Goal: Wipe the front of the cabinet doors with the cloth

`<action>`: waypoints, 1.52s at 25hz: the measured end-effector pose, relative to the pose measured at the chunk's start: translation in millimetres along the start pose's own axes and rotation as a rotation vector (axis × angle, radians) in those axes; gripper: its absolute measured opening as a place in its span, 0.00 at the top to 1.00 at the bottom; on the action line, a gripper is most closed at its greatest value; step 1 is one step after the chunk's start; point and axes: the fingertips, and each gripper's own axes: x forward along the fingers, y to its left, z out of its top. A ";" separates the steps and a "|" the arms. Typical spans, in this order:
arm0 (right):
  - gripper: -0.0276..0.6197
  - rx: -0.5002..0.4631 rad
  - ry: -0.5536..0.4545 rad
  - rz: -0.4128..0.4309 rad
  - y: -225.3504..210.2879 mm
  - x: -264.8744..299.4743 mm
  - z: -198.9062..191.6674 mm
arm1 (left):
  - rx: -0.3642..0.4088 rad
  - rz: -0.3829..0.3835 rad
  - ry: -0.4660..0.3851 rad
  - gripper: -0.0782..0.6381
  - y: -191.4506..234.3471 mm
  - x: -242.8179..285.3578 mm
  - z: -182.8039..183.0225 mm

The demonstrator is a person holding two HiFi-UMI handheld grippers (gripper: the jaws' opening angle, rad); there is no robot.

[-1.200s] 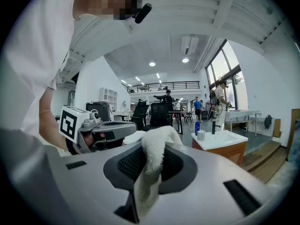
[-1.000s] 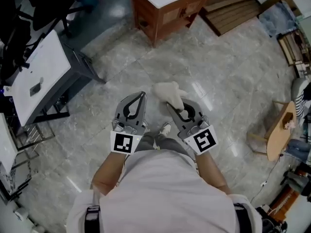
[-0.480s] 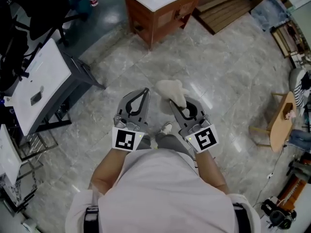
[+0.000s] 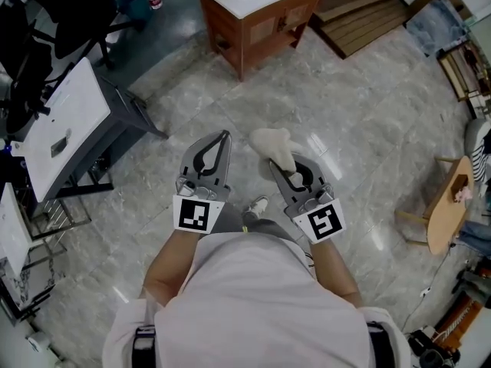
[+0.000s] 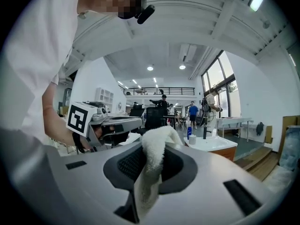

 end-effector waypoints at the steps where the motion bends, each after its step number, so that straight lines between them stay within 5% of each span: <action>1: 0.84 -0.003 0.000 0.009 -3.8 -2.6 -2.2 | 0.000 0.010 -0.005 0.86 -2.8 2.1 0.3; 12: 0.84 0.016 0.013 0.017 -47.7 16.1 -22.2 | -0.022 0.012 -0.001 0.86 7.9 53.2 -26.3; 29: 0.84 0.005 0.113 0.041 -198.1 240.3 -16.5 | -0.081 0.003 0.010 0.86 195.7 258.5 -80.1; 38: 0.84 -0.007 0.110 0.060 -225.8 297.0 -5.1 | -0.083 -0.028 -0.004 0.86 232.7 302.9 -84.3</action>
